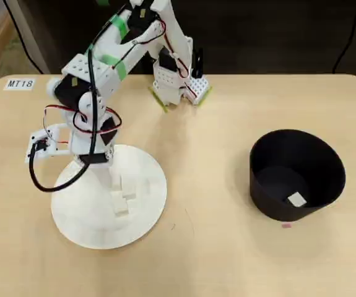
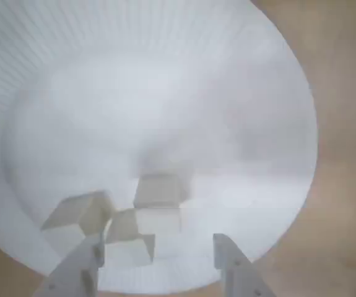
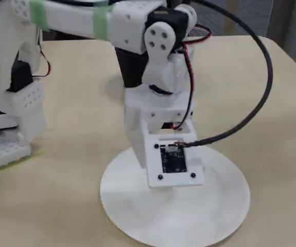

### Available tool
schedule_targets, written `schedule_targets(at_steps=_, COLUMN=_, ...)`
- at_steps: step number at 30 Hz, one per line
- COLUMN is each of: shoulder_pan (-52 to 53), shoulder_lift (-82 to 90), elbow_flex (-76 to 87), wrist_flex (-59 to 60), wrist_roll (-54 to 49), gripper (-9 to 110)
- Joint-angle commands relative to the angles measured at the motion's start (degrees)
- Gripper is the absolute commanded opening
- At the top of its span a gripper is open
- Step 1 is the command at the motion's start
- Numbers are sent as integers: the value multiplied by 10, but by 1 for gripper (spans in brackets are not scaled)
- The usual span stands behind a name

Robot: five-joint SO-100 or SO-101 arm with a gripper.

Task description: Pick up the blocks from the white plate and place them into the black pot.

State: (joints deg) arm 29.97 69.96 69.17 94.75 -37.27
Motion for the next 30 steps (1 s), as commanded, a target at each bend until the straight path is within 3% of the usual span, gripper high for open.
schedule_targets(at_steps=1, shoulder_pan=11, shoulder_lift=8, elbow_flex=2, wrist_flex=3, wrist_roll=4, gripper=28)
schedule_targets(at_steps=30, shoulder_pan=-14, shoulder_lift=-35, elbow_flex=44, wrist_flex=-6, wrist_roll=7, gripper=29)
